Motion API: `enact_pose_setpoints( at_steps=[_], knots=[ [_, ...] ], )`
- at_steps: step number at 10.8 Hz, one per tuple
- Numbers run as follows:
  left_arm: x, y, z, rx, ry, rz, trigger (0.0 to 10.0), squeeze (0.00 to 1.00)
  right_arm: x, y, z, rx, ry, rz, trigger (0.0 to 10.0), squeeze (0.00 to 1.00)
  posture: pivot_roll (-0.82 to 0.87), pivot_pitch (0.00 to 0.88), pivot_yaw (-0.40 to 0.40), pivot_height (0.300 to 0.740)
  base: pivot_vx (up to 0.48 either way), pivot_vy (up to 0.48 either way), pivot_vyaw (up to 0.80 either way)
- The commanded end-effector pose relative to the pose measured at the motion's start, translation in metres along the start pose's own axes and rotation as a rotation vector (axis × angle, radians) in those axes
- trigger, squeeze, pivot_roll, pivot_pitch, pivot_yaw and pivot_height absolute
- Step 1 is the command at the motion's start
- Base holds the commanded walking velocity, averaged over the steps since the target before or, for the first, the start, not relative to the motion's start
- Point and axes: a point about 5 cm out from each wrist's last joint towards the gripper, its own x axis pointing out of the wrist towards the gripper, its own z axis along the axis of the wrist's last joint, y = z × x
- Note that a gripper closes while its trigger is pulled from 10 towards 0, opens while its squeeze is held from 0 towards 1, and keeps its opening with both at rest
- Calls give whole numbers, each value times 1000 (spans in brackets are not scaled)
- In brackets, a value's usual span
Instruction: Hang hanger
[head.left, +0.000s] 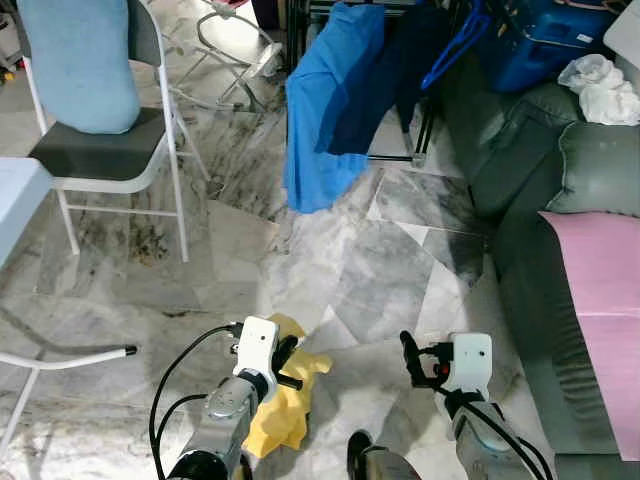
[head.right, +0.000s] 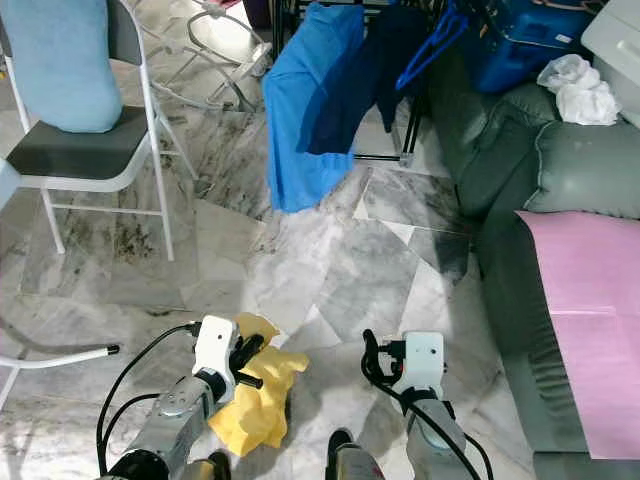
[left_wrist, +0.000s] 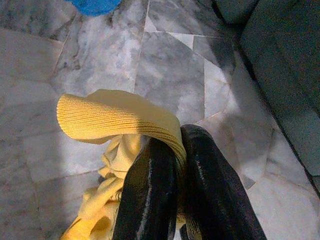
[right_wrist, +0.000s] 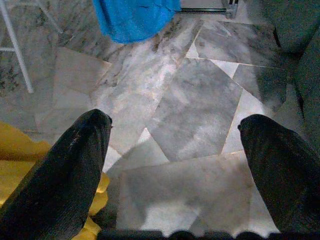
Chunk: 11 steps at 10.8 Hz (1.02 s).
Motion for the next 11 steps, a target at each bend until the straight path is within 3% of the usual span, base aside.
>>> enact_pose_setpoints(
  at_steps=[1,5,6,7,8,9,10,11],
  knots=[
    [-1,-1,-1,11,5,-4,10000,0,-4,-2,-5,-3,23,-5,10000,0,-122,202,-8,740,0,0,0],
    [6,-8,12,11,-49,-32,10000,0,-2,-4,-2,-7,18,-14,10000,0,-130,201,-12,740,0,0,0],
    [13,-9,37,44,-144,-65,10000,0,-1,-6,16,-69,-71,-32,10000,0,-125,206,-18,740,0,0,0],
    [22,-15,79,115,-275,-112,10000,0,2,-2,36,-119,-148,-9,10000,0,-124,206,-16,740,0,0,0],
    [26,-27,135,262,-475,-162,10000,0,7,0,46,-121,-174,-2,10000,0,-122,202,-10,740,0,0,0],
    [25,-43,174,355,-619,-216,10000,0,9,2,46,-119,-174,-2,10000,0,-121,199,-3,740,0,0,0],
    [23,-55,196,396,-692,-250,10000,0,10,5,46,-118,-177,-3,10000,0,-125,197,6,740,0,0,0],
    [21,-54,198,416,-702,-248,10000,0,7,6,45,-85,-177,-25,10000,0,-130,198,23,740,0,0,0]
  ],
)
